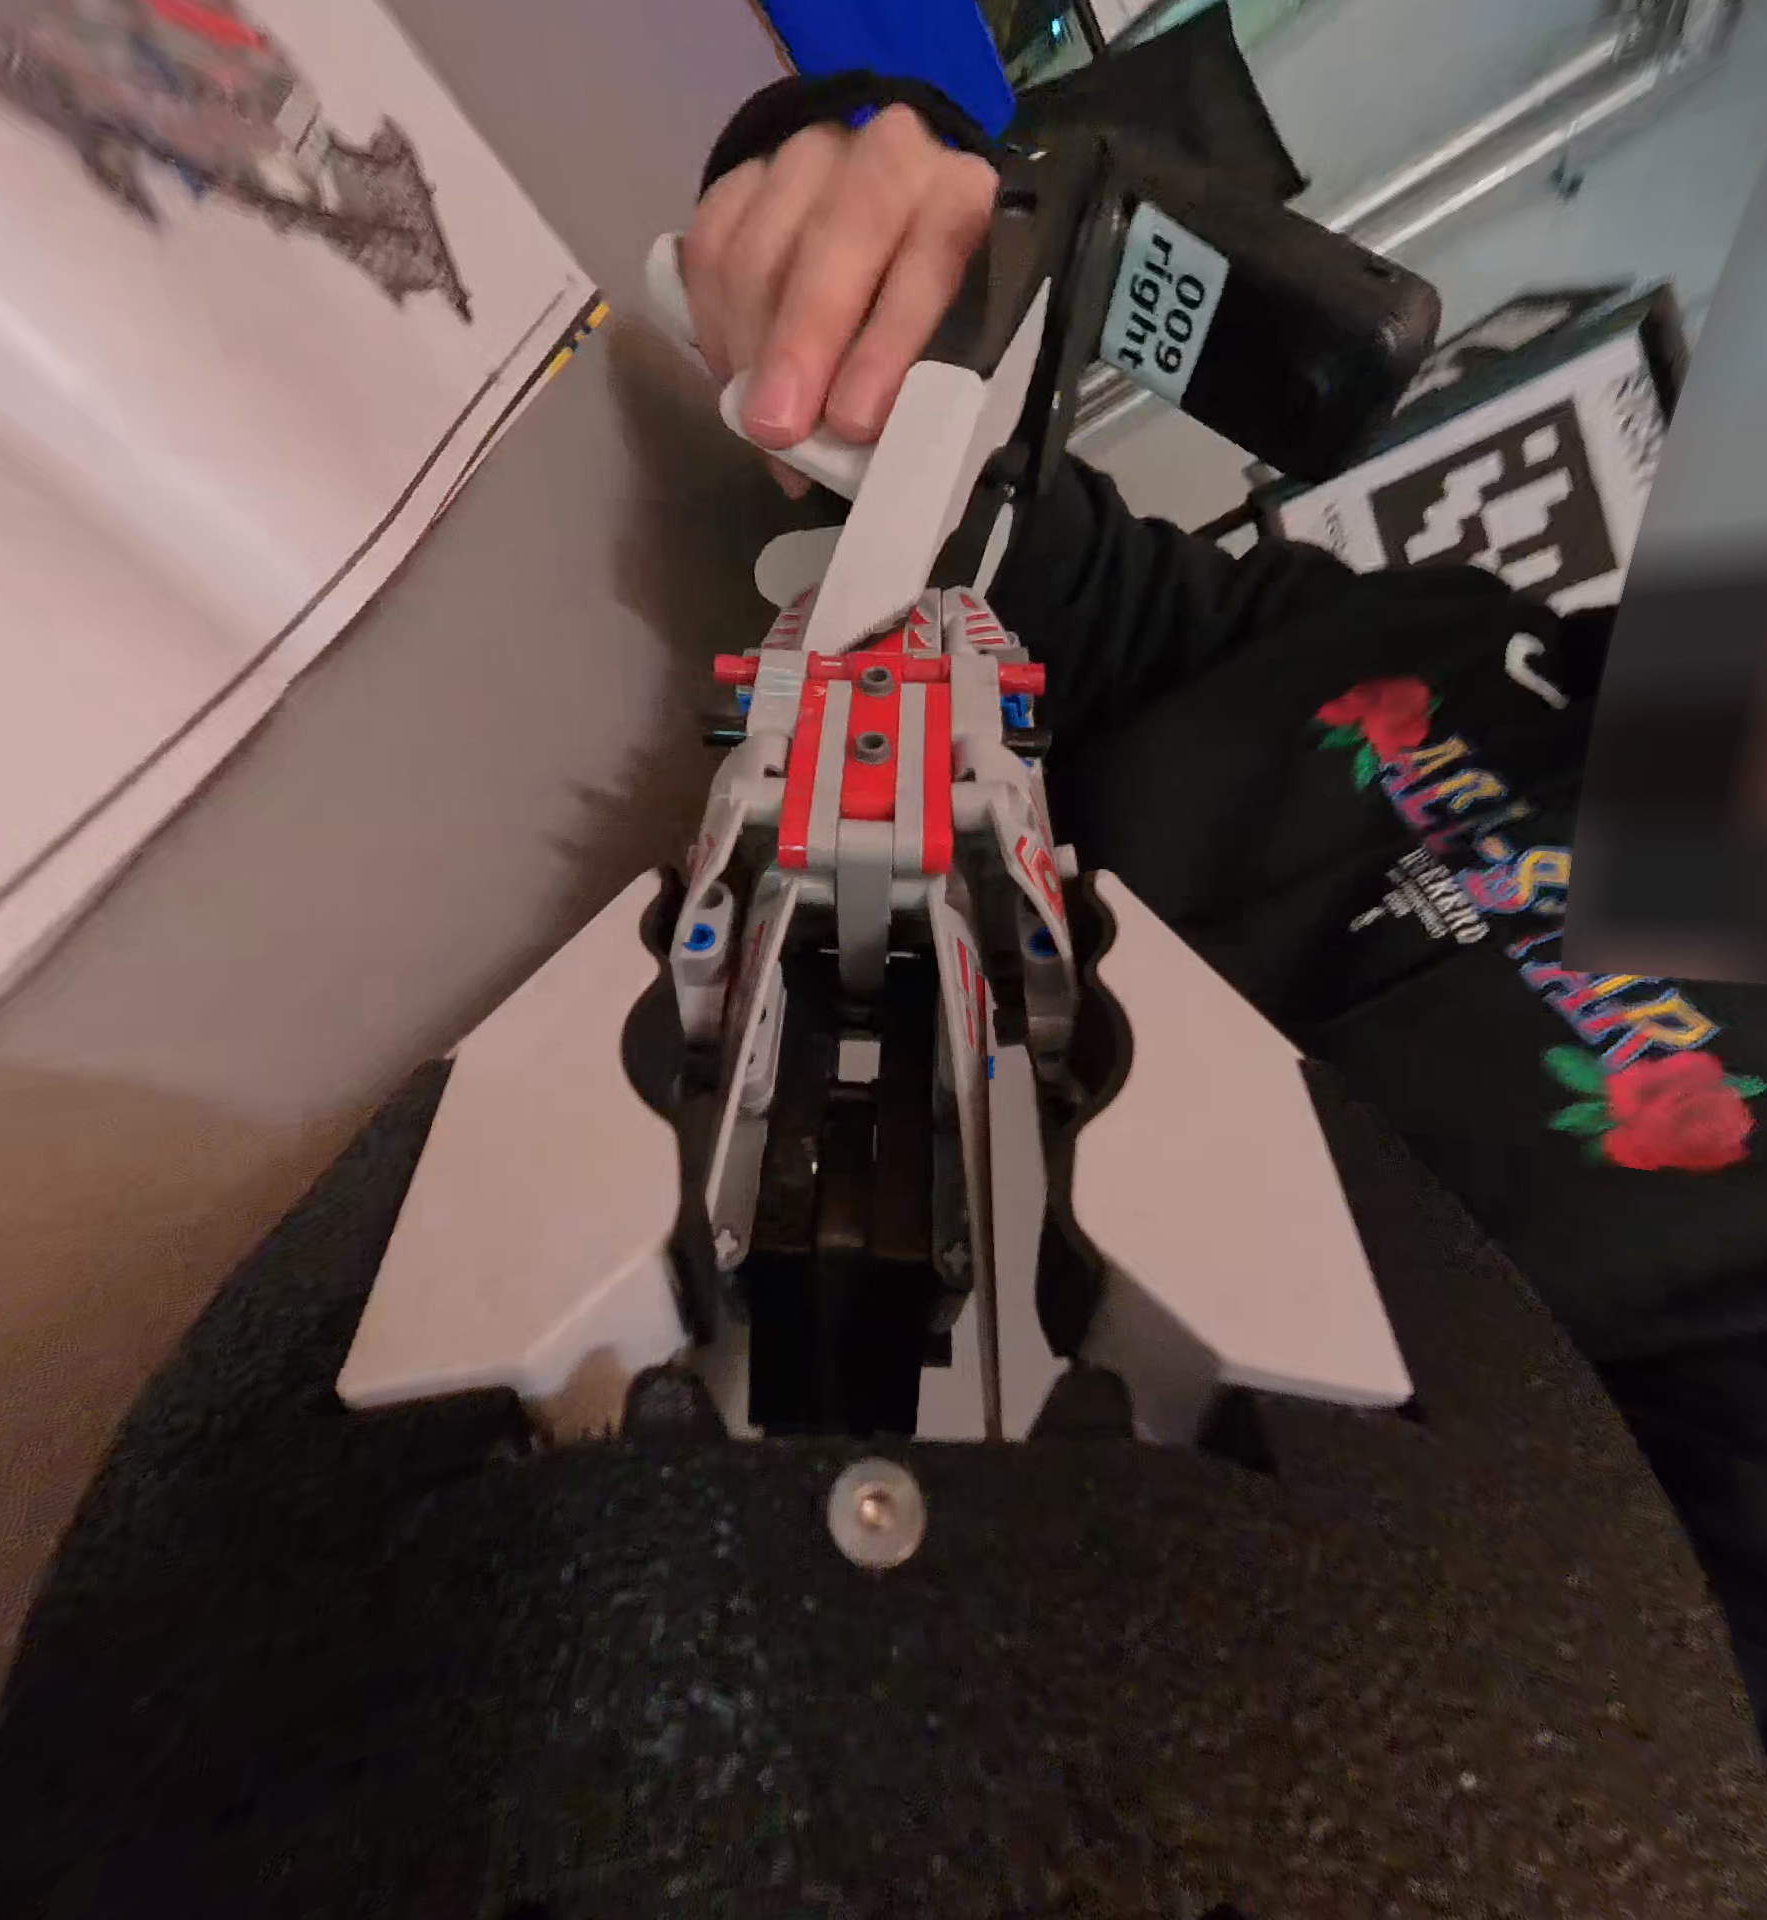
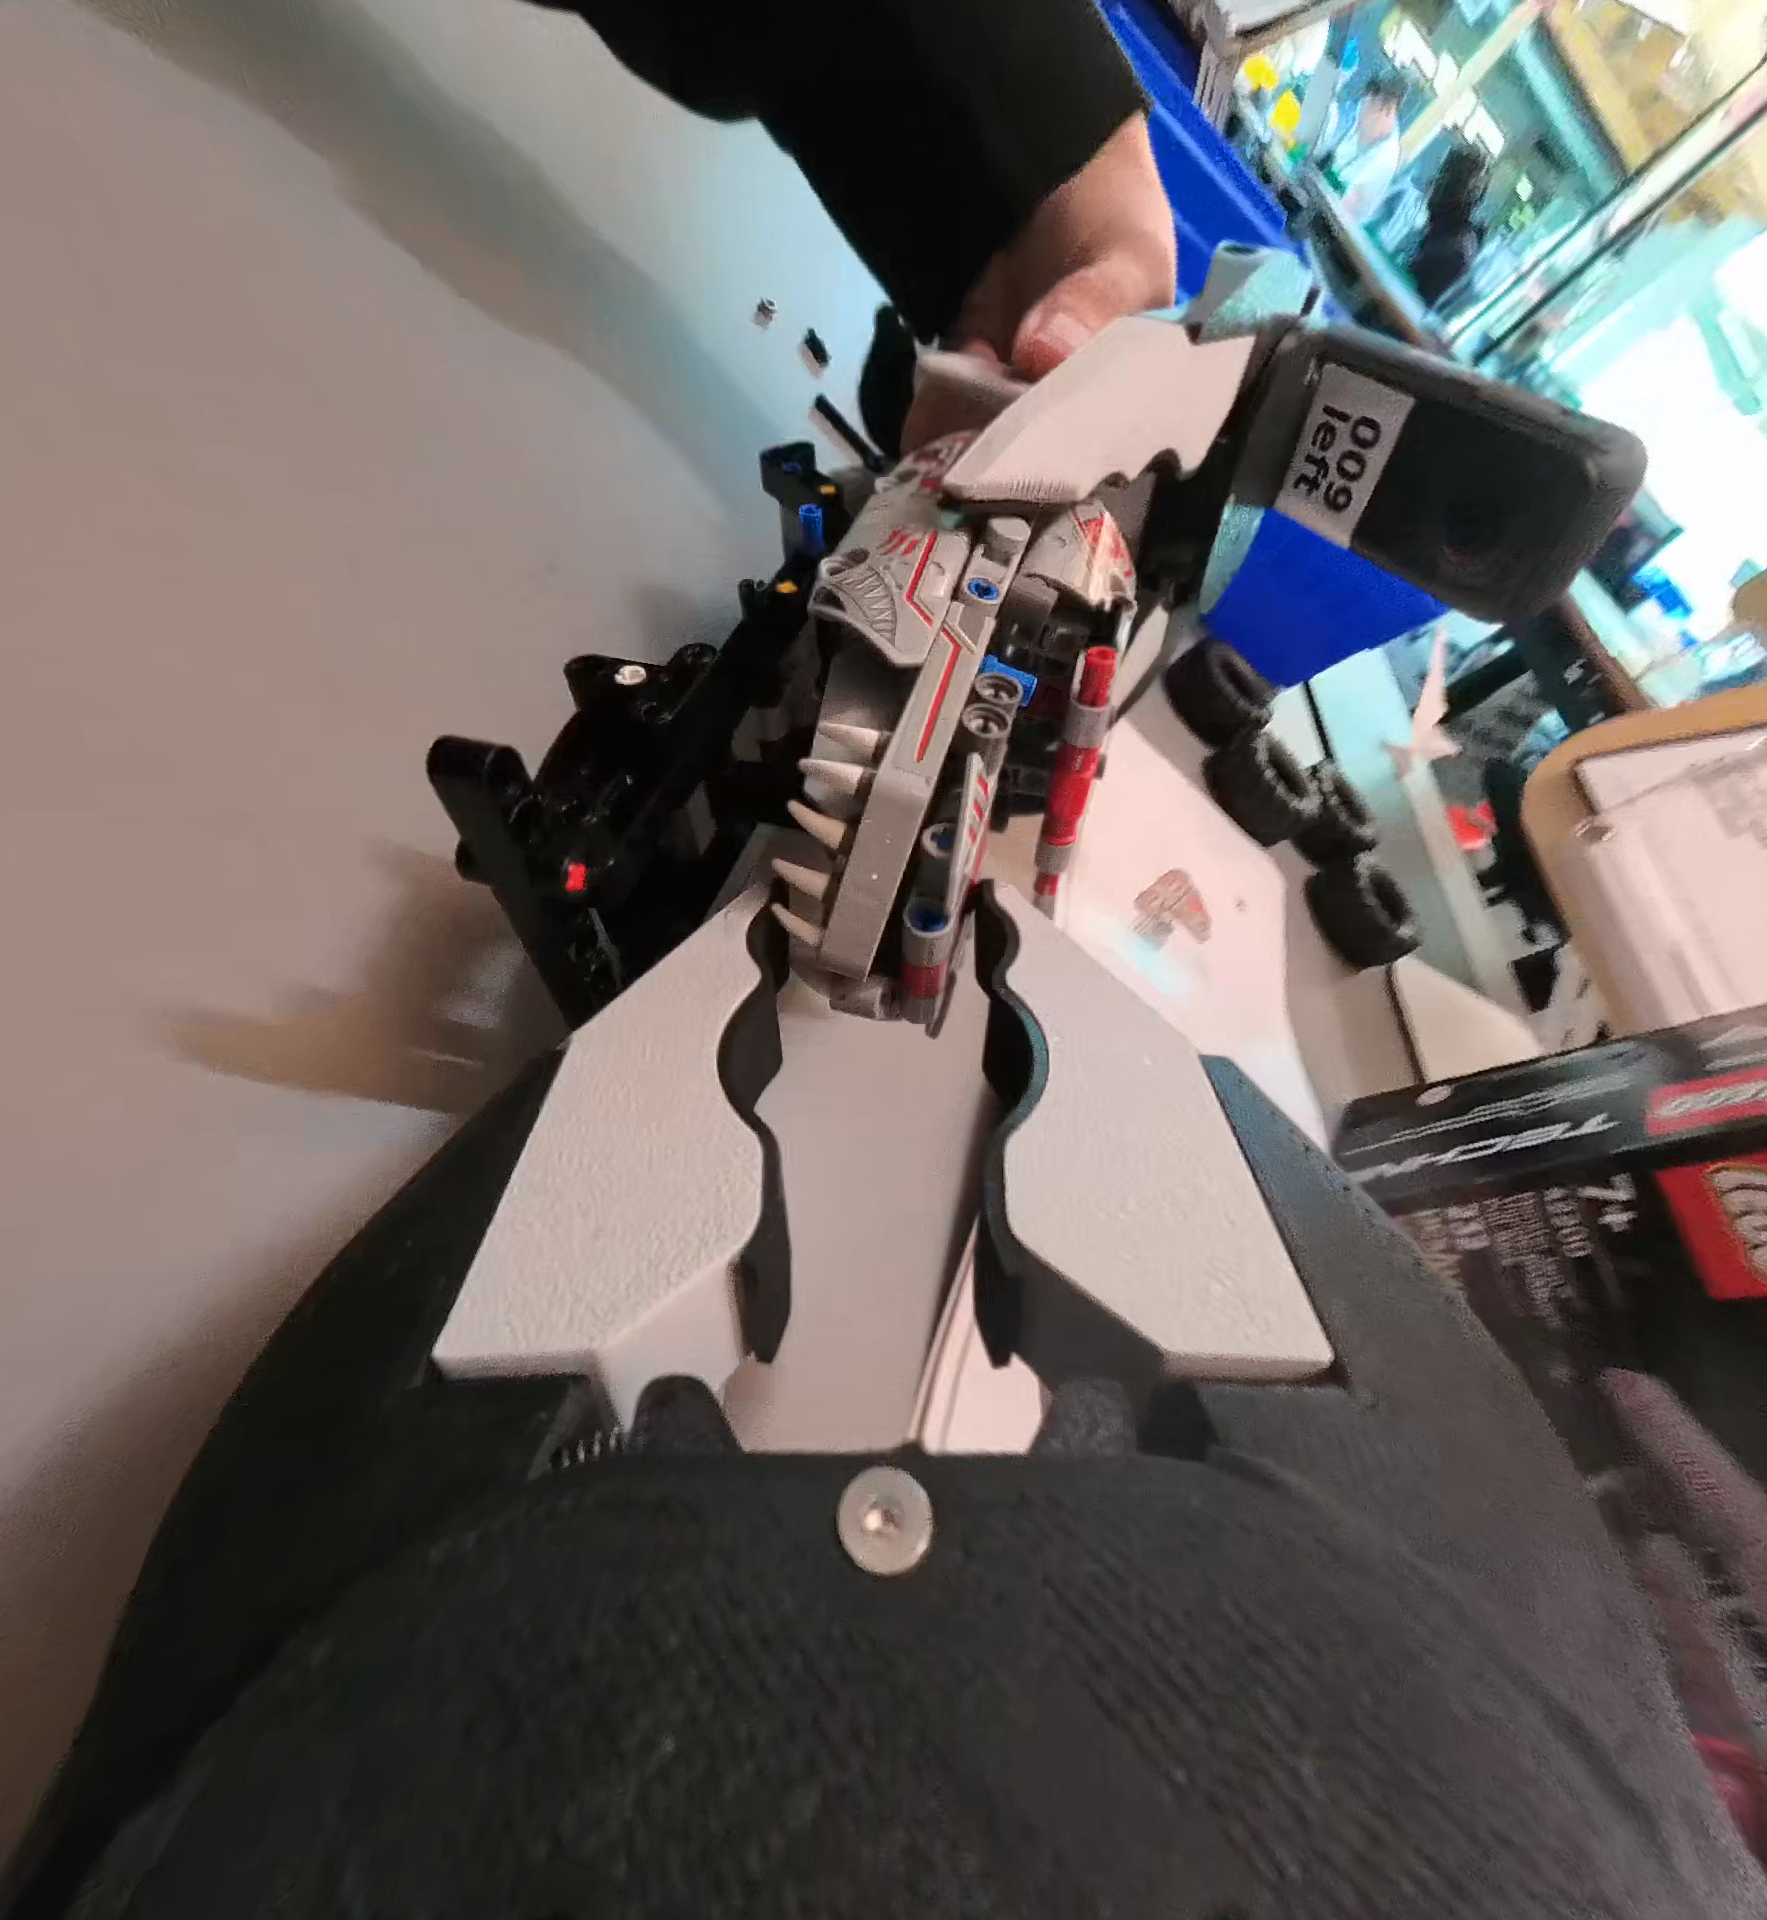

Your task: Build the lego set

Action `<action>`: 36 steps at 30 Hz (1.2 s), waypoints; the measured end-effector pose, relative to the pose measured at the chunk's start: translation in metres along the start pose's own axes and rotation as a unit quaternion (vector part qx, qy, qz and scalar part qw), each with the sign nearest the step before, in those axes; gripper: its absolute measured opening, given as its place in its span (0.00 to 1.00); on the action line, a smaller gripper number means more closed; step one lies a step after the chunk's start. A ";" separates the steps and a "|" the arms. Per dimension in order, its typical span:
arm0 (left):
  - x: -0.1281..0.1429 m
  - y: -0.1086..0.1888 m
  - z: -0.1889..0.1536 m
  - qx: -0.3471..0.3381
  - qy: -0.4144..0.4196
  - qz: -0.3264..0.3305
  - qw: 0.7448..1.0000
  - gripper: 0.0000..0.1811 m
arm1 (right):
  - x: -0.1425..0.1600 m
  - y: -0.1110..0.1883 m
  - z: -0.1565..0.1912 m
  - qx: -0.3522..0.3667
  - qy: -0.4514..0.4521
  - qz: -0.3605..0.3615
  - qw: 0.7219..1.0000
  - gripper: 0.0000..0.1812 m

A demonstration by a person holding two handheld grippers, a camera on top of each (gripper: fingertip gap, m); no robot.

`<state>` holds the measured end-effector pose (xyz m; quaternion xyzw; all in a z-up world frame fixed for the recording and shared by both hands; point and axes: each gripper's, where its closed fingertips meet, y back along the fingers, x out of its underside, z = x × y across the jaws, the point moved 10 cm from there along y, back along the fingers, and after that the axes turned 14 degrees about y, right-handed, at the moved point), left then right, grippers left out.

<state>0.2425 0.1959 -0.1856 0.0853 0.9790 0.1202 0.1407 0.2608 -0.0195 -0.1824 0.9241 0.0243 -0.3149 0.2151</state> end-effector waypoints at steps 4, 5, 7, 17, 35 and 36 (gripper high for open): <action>-0.001 -0.001 0.010 -0.048 -0.004 -0.005 0.999 0.40 | 0.014 -0.003 0.000 -0.047 -0.097 -0.010 0.994 0.16; -0.003 0.000 0.007 -0.045 -0.009 -0.017 0.999 0.38 | 0.018 -0.003 0.000 -0.063 -0.126 -0.010 0.990 0.16; -0.007 0.003 0.003 -0.059 -0.026 -0.038 0.997 0.33 | 0.021 -0.001 -0.003 -0.057 -0.157 -0.024 0.986 0.15; 0.000 0.010 -0.019 -0.167 -0.110 -0.024 0.980 0.41 | 0.020 0.000 -0.003 -0.026 -0.128 -0.016 0.991 0.14; 0.030 -0.021 -0.047 -0.280 -0.243 0.086 0.925 0.39 | -0.004 0.009 0.004 -0.025 0.033 0.019 0.999 0.32; 0.036 -0.026 -0.051 -0.310 -0.268 0.076 0.909 0.39 | -0.002 0.012 0.003 -0.041 0.009 0.014 0.999 0.34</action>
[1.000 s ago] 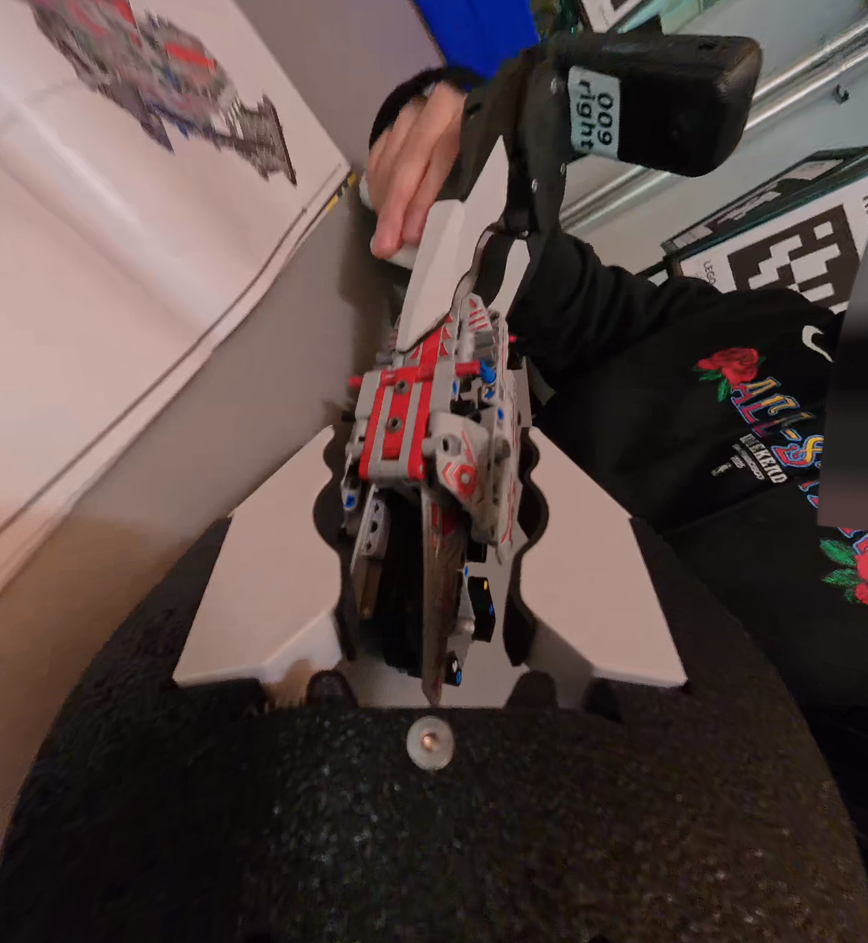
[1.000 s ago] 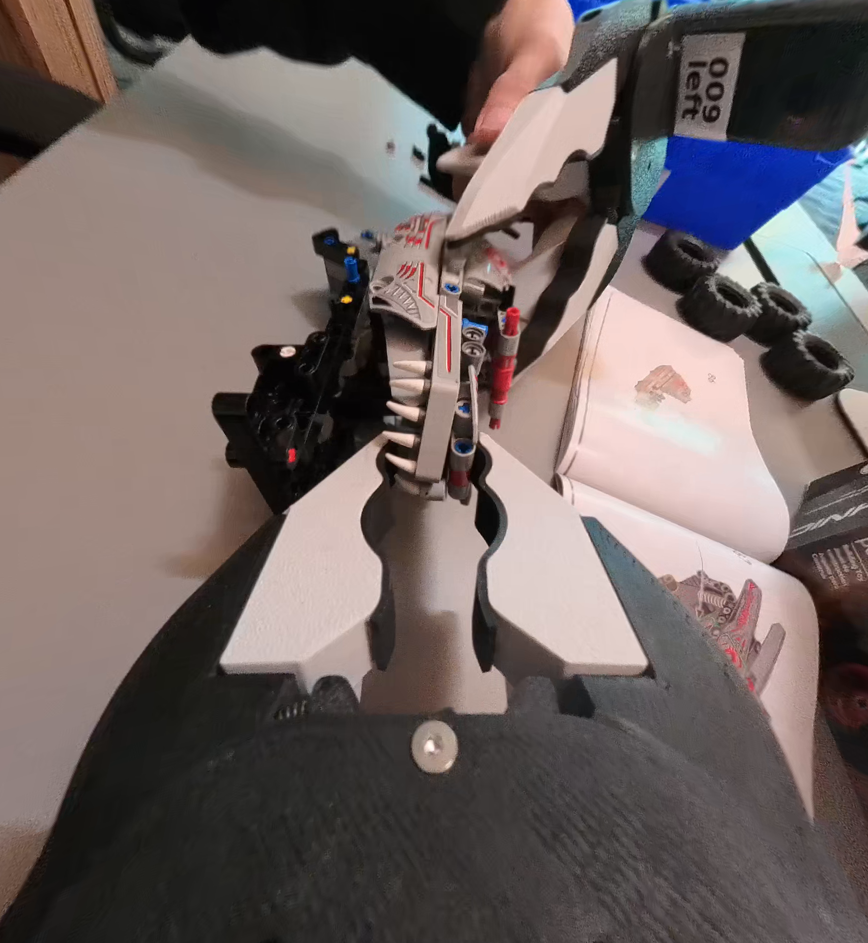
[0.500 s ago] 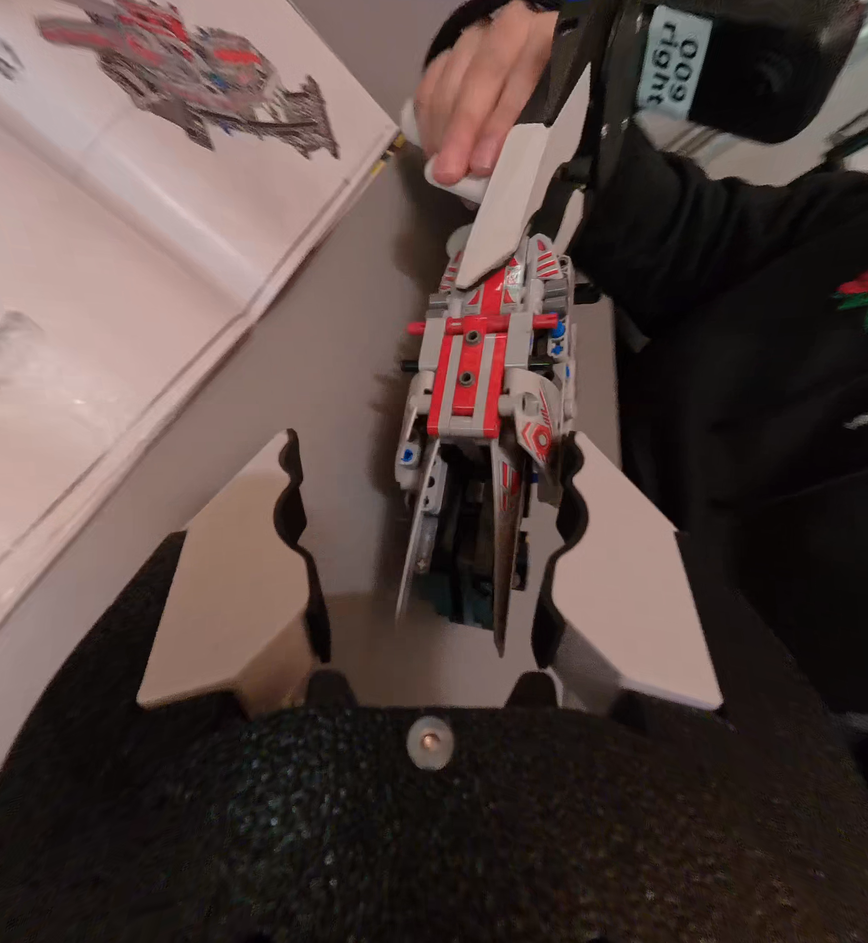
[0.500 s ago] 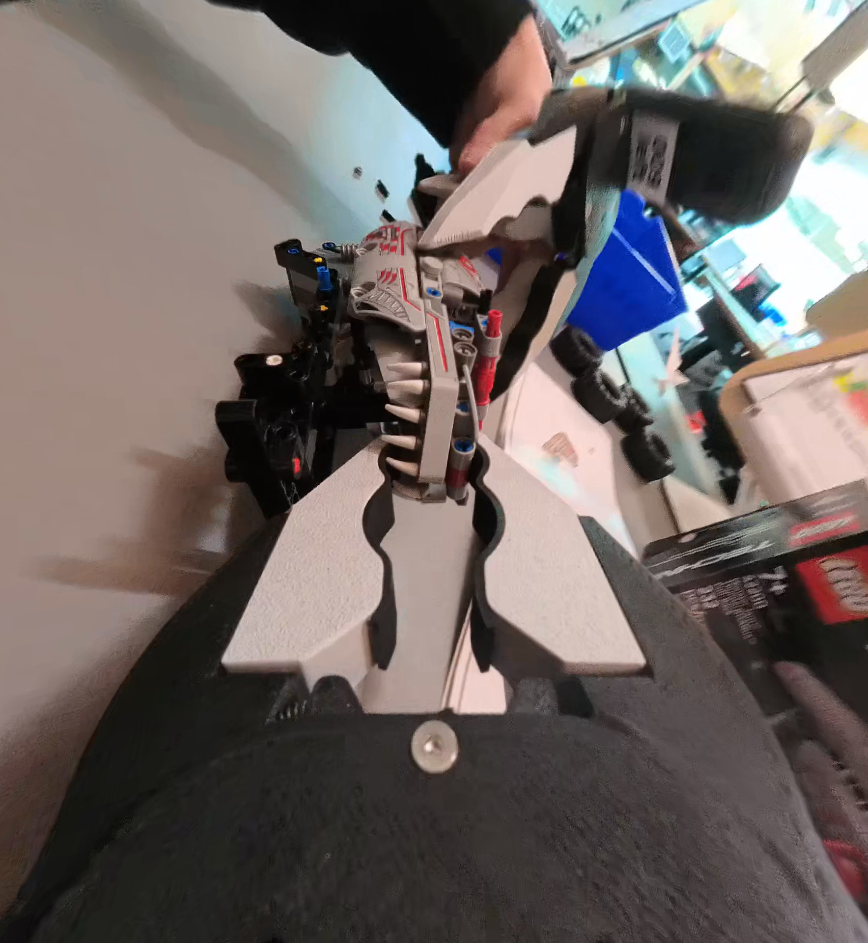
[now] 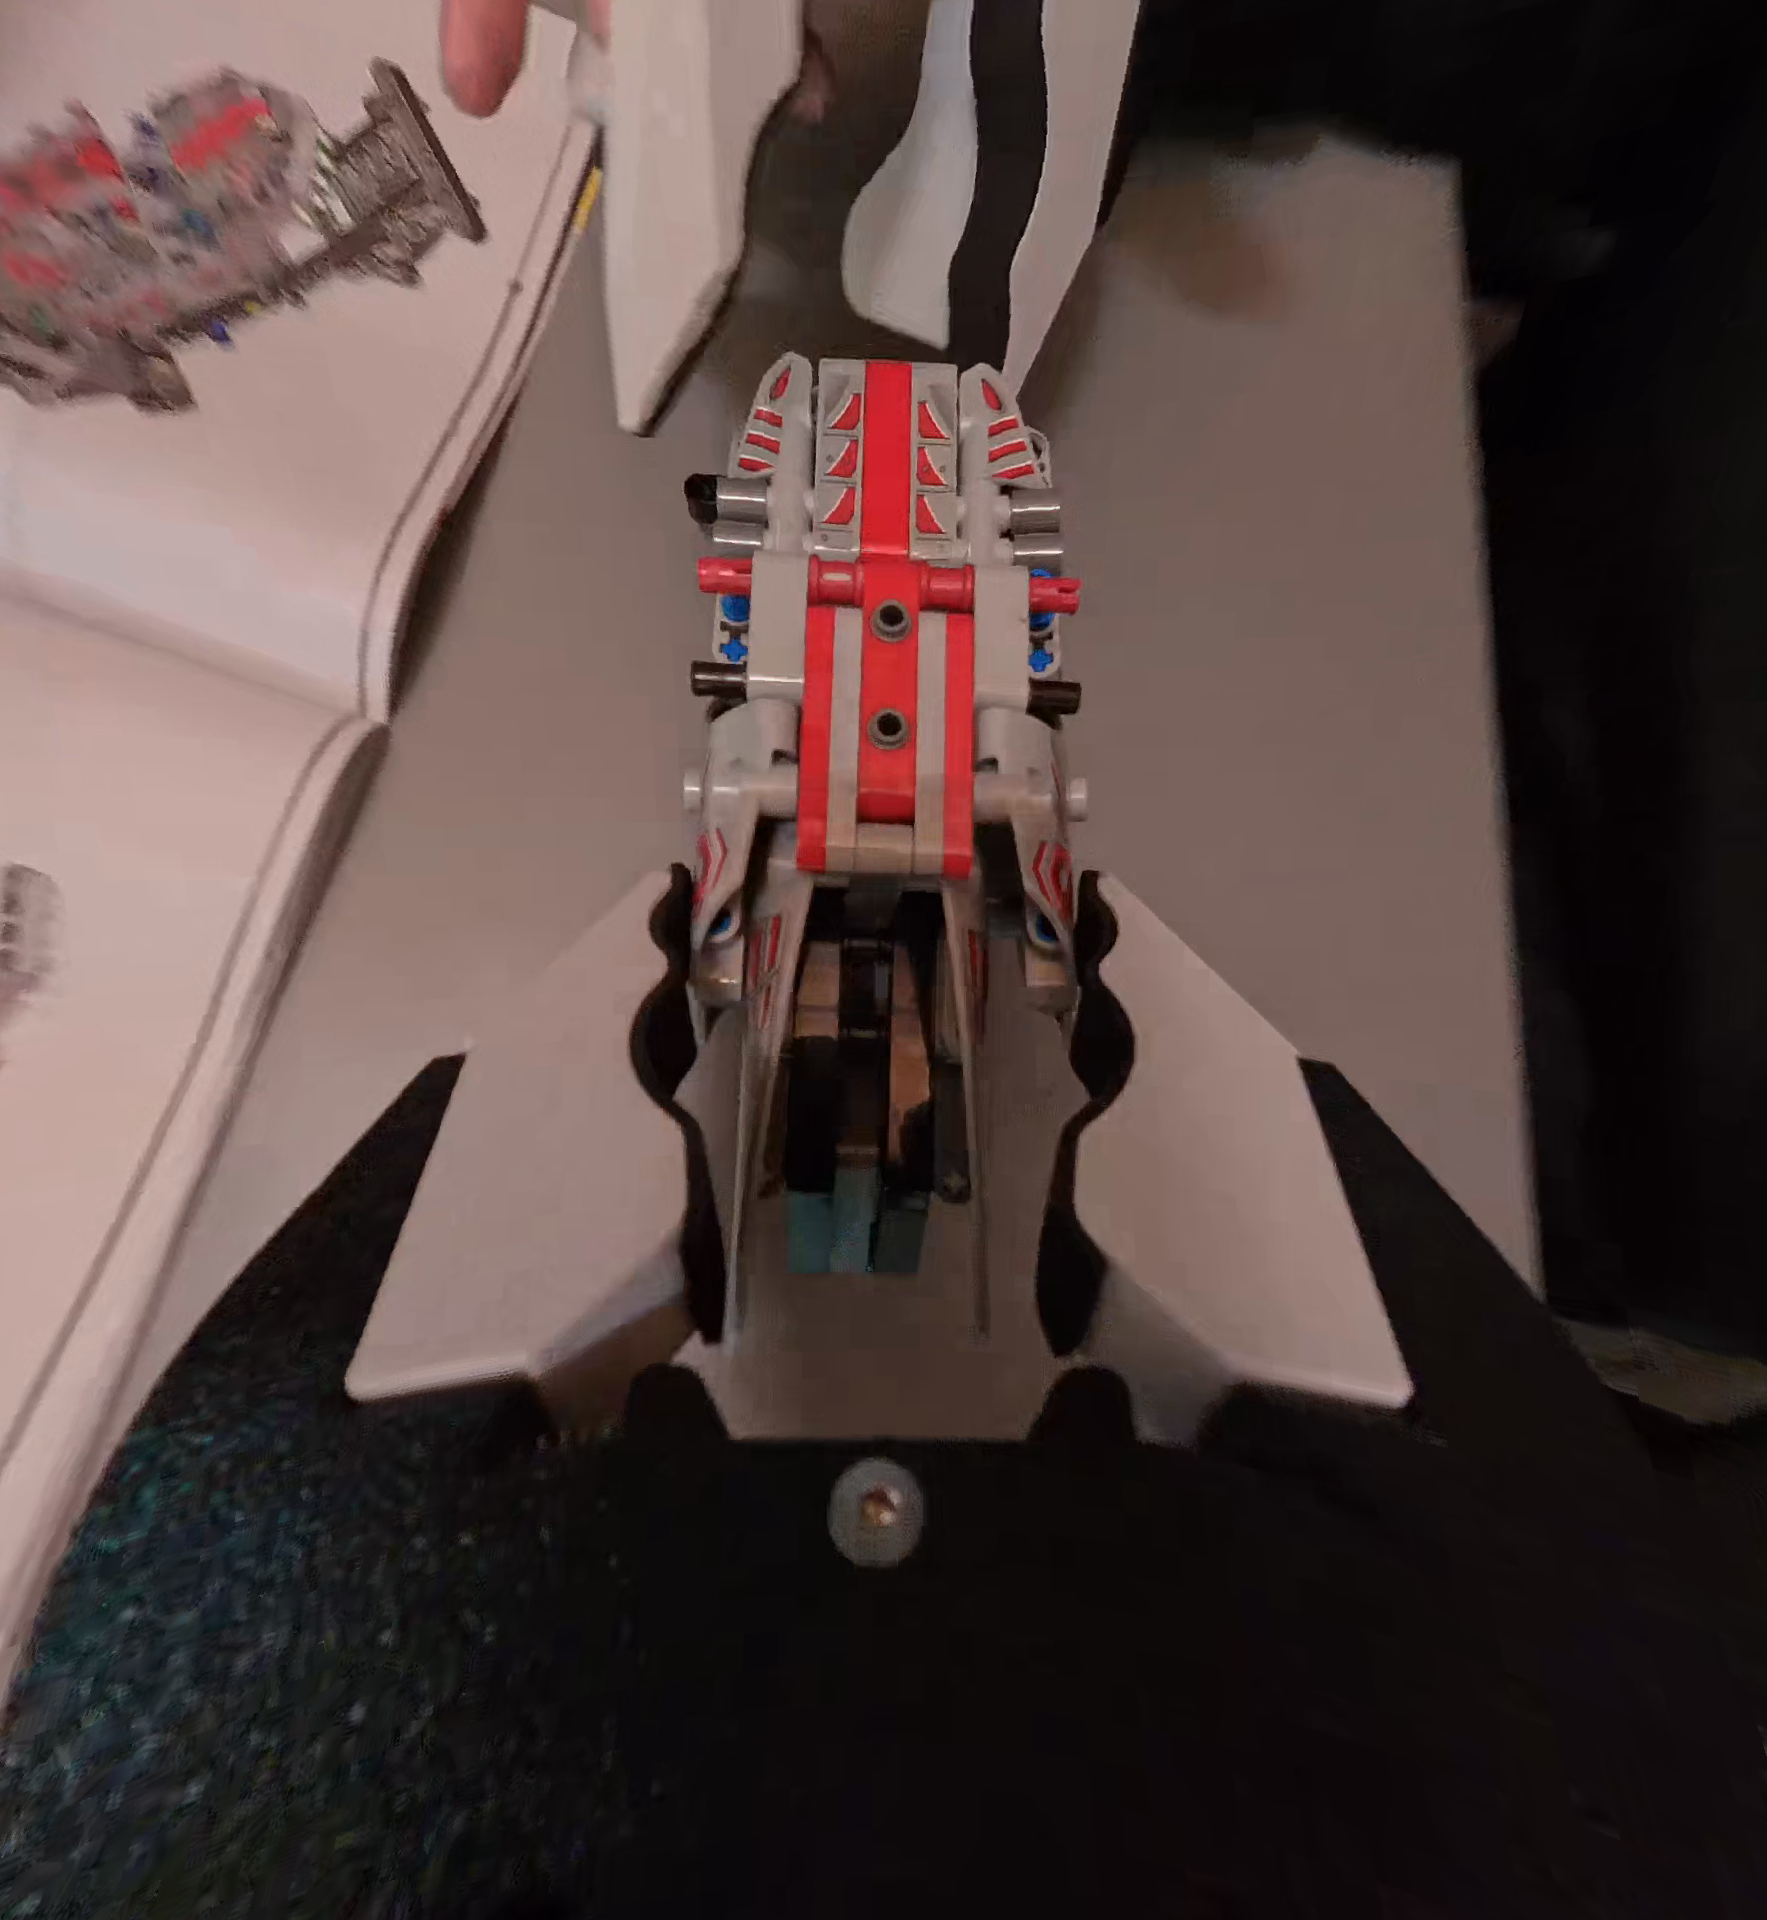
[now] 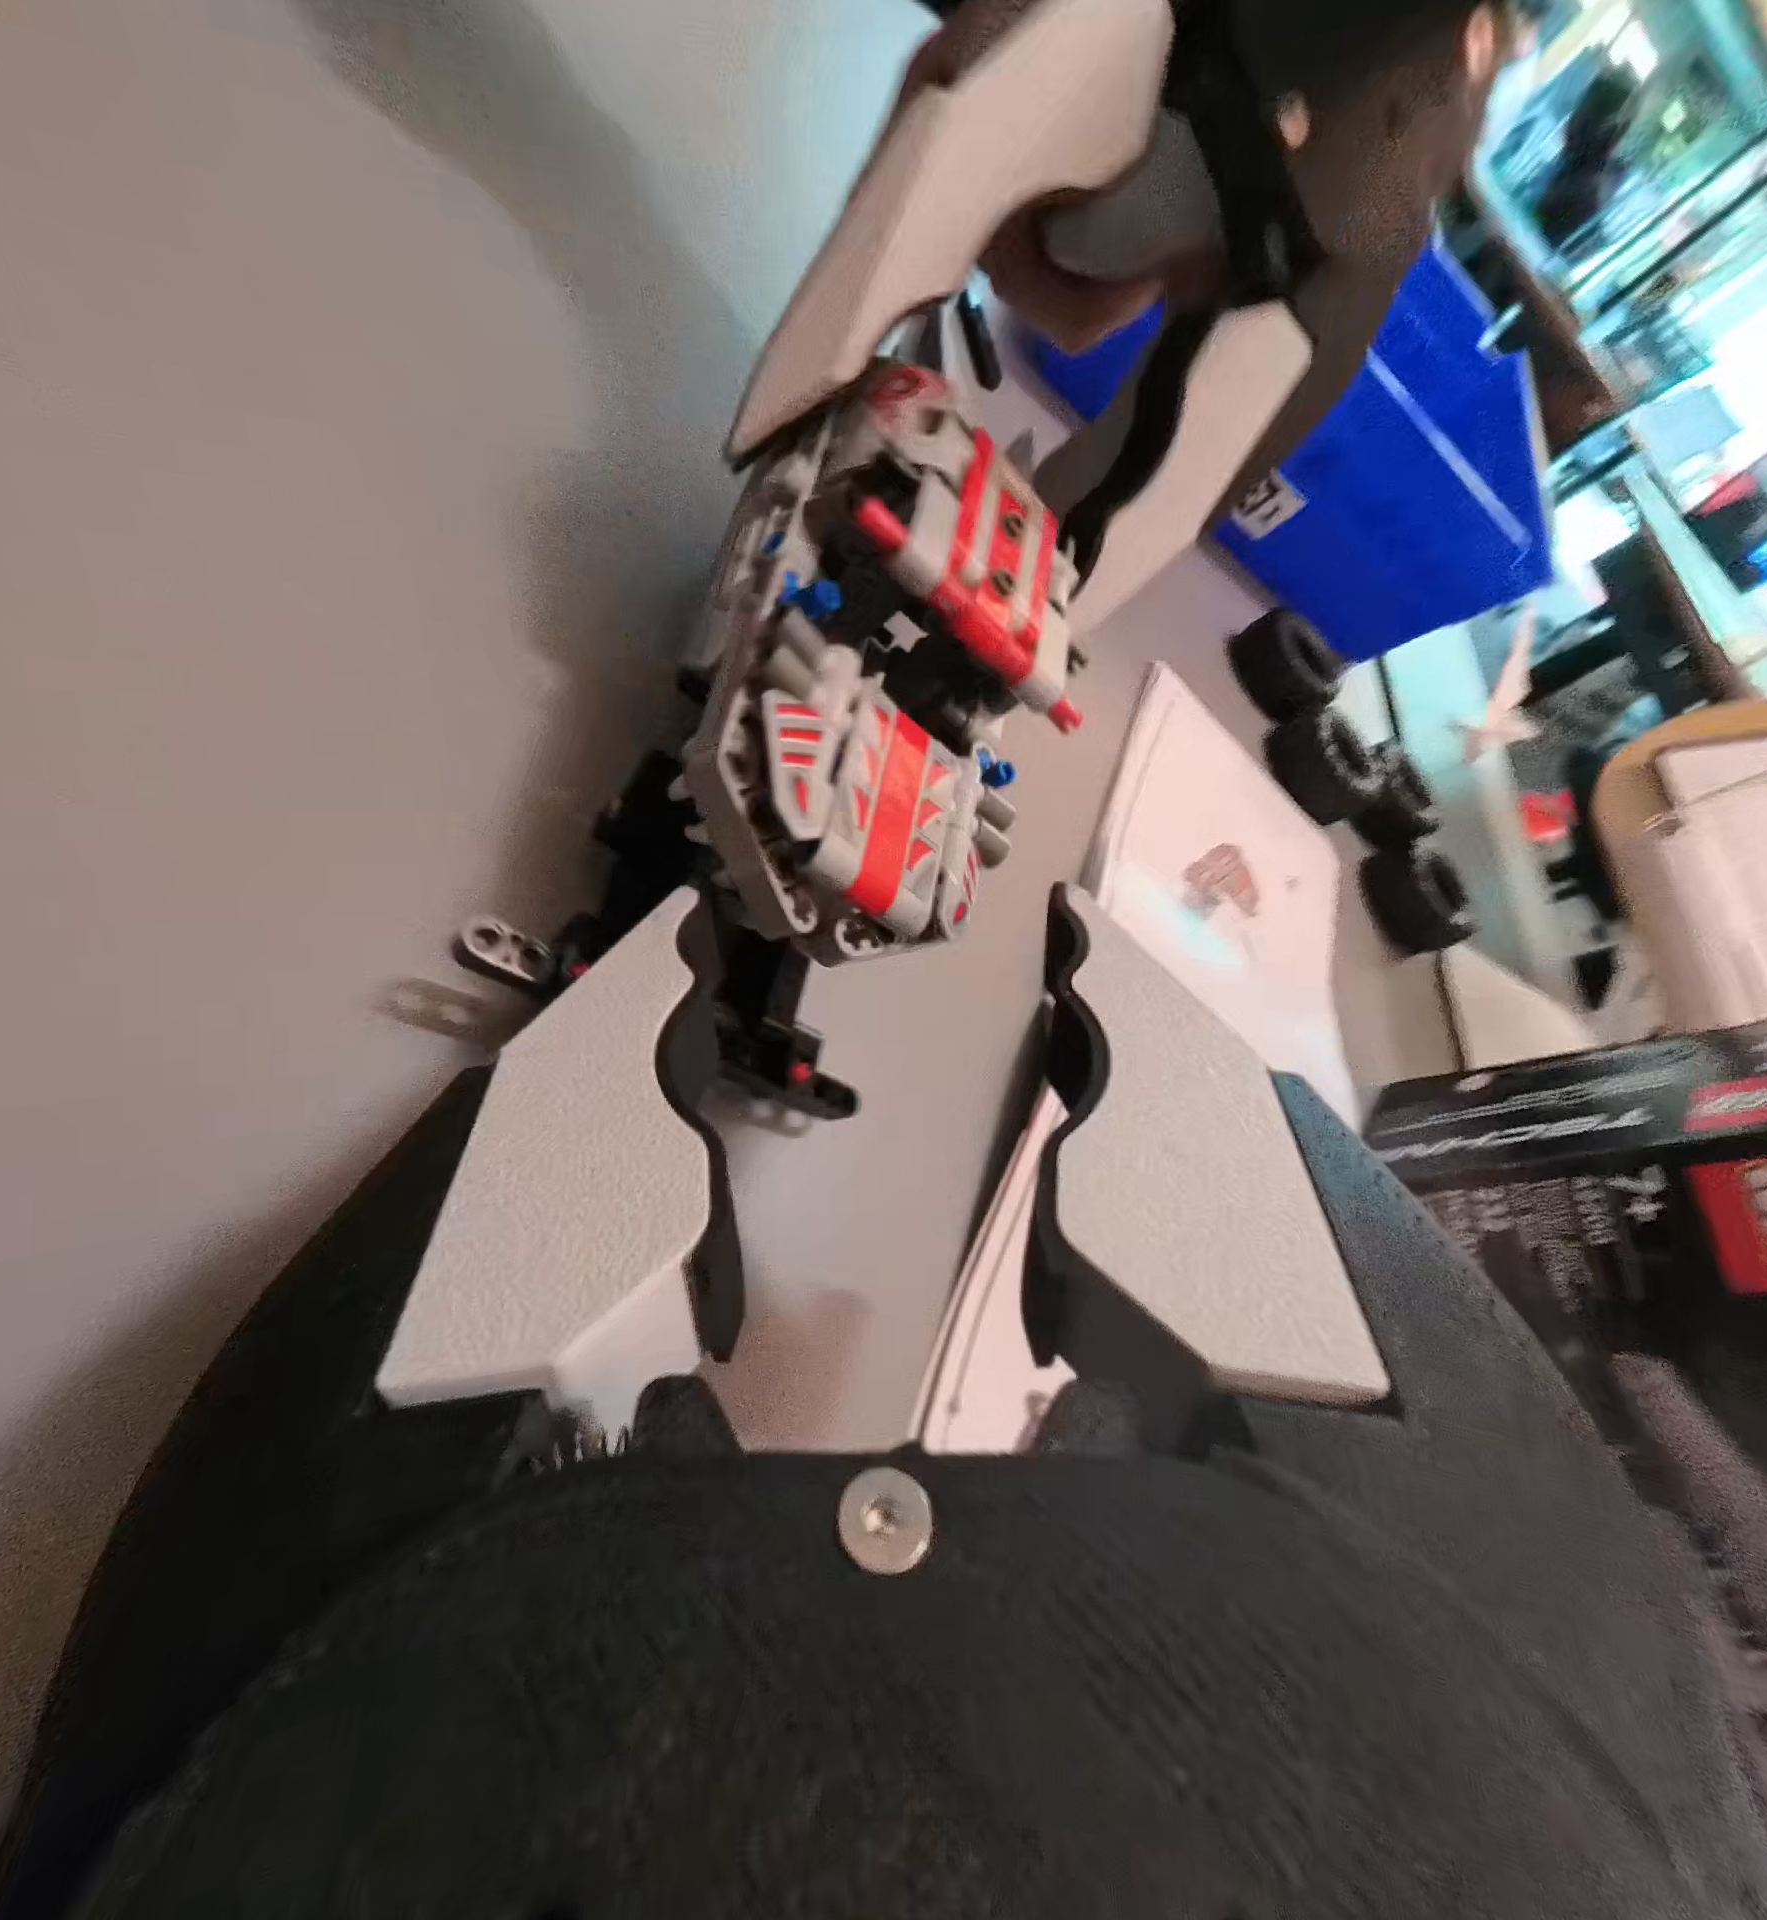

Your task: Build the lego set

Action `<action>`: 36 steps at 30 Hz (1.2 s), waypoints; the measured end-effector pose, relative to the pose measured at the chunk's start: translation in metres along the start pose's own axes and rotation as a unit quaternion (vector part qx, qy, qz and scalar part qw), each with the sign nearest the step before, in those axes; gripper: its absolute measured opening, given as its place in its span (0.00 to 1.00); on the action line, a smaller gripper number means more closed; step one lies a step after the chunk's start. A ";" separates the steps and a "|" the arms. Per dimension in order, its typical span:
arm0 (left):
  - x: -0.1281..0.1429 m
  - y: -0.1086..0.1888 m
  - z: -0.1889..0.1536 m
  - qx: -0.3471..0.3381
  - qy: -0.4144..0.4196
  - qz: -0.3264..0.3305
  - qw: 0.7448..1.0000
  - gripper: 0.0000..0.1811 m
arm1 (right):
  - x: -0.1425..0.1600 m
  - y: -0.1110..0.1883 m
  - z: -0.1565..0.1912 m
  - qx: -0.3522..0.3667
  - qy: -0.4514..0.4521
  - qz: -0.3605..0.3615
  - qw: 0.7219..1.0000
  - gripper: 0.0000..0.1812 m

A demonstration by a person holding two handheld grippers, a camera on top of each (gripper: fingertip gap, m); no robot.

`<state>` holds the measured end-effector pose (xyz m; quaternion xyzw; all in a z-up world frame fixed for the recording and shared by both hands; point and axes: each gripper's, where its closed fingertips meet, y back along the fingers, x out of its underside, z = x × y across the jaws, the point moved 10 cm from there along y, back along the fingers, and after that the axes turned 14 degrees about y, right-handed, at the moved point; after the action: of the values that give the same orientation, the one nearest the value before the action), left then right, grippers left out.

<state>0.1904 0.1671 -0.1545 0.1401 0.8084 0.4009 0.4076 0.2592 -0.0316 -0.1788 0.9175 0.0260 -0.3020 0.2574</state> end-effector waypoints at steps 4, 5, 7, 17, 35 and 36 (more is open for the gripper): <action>0.004 -0.005 -0.023 -0.098 -0.066 -0.023 0.993 0.39 | 0.007 0.006 -0.007 -0.051 -0.156 -0.029 0.986 0.49; 0.005 -0.005 -0.026 -0.113 -0.077 -0.033 0.990 0.39 | 0.007 0.003 -0.007 -0.065 -0.196 -0.043 0.978 0.58; 0.006 -0.006 -0.028 -0.134 -0.086 -0.057 0.986 0.39 | 0.002 -0.002 -0.003 -0.112 -0.230 -0.068 0.964 0.53; 0.005 -0.011 -0.024 -0.136 -0.106 -0.109 0.979 0.41 | -0.005 -0.019 -0.004 -0.054 -0.205 -0.052 0.976 0.42; 0.008 -0.012 -0.015 -0.128 -0.111 -0.126 0.977 0.39 | 0.004 -0.026 -0.009 -0.057 -0.222 -0.078 0.970 0.37; 0.008 -0.011 -0.014 -0.125 -0.110 -0.127 0.978 0.39 | 0.005 -0.026 -0.009 -0.057 -0.223 -0.080 0.970 0.37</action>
<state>0.1755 0.1564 -0.1623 0.0276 0.7131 0.4264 0.5558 0.2627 -0.0051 -0.1868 0.8059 0.0588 -0.5167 0.2832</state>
